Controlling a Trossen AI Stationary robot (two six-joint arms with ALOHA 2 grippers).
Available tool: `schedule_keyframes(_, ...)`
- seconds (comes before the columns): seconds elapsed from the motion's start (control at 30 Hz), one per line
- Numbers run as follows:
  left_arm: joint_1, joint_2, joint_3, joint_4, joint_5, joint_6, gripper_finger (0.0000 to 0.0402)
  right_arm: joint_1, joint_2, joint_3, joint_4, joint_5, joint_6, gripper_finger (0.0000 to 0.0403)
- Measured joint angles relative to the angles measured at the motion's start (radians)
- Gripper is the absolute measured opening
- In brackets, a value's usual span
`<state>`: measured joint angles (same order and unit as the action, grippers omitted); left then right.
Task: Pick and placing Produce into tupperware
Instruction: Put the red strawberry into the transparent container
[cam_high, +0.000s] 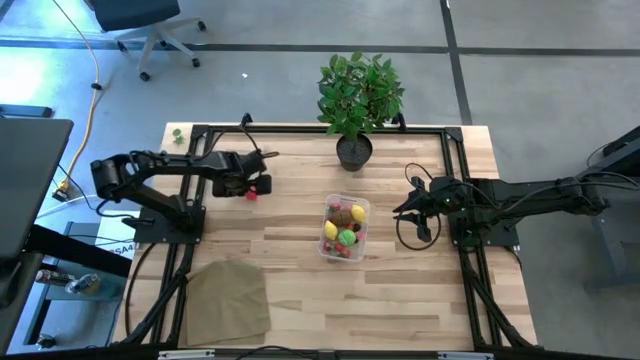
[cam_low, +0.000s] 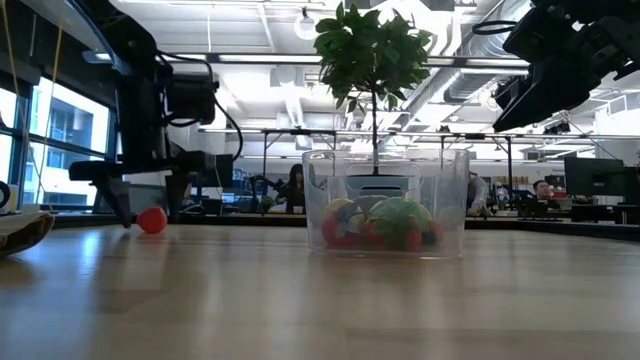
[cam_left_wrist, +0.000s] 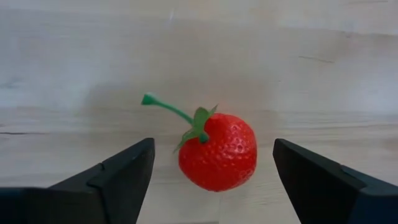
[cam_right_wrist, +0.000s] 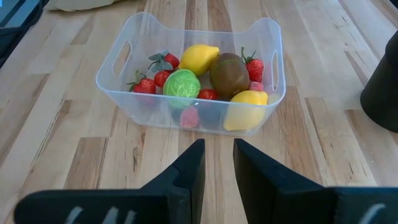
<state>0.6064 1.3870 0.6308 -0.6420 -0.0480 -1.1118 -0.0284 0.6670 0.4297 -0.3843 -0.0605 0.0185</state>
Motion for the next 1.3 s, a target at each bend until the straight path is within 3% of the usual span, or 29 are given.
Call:
schedule_keyframes(0.27,0.000,0.034,0.000,0.001,0.003,0.000,0.0289,0.000,0.000,0.000,0.000,0.000,0.000,0.0073)
schedule_keyframes(0.8,0.002,0.038,0.000,-0.009,-0.012,-0.039,0.0178,0.000,0.000,0.000,0.000,0.000,0.000,0.0073)
schedule_keyframes(1.13,0.002,0.038,0.000,-0.012,-0.032,-0.040,0.0201,0.000,0.000,0.000,0.000,0.000,0.000,0.0073)
schedule_keyframes(1.3,0.002,0.038,0.000,-0.012,-0.032,-0.045,0.0183,0.000,0.000,0.000,0.000,0.000,0.000,0.0073)
